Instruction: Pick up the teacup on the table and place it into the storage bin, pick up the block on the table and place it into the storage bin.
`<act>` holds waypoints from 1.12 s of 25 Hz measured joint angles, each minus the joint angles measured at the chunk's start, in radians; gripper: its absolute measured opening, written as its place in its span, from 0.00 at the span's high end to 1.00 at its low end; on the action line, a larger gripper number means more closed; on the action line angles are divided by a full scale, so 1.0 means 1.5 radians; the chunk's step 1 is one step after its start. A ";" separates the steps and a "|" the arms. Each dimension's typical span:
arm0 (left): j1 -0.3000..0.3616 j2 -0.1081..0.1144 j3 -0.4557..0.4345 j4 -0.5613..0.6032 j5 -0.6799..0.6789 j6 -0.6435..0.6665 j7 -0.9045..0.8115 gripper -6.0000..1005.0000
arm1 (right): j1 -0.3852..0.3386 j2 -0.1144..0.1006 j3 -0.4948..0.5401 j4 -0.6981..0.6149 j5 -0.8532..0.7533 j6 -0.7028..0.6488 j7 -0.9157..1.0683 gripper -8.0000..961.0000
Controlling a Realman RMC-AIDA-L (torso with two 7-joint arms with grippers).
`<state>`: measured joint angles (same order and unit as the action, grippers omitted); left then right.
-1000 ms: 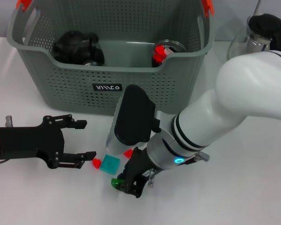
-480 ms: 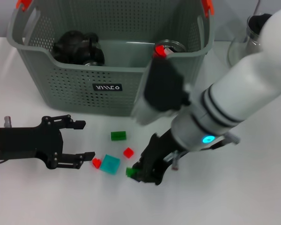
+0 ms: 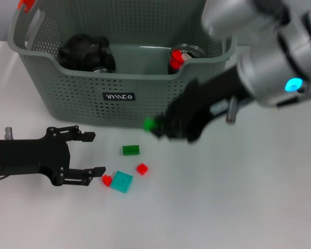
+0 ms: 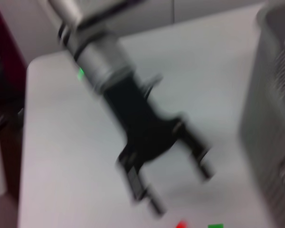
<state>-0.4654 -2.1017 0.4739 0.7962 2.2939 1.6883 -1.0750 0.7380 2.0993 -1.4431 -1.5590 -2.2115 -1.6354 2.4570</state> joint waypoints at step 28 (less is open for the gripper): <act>-0.002 0.000 0.000 0.000 0.000 -0.003 -0.003 0.16 | 0.258 -0.006 0.179 0.422 -0.334 0.373 0.033 0.82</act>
<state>-0.4691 -2.1015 0.4740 0.7961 2.2937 1.6845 -1.0792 1.1245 2.0901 -1.1749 -0.9265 -2.7125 -1.0753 2.5072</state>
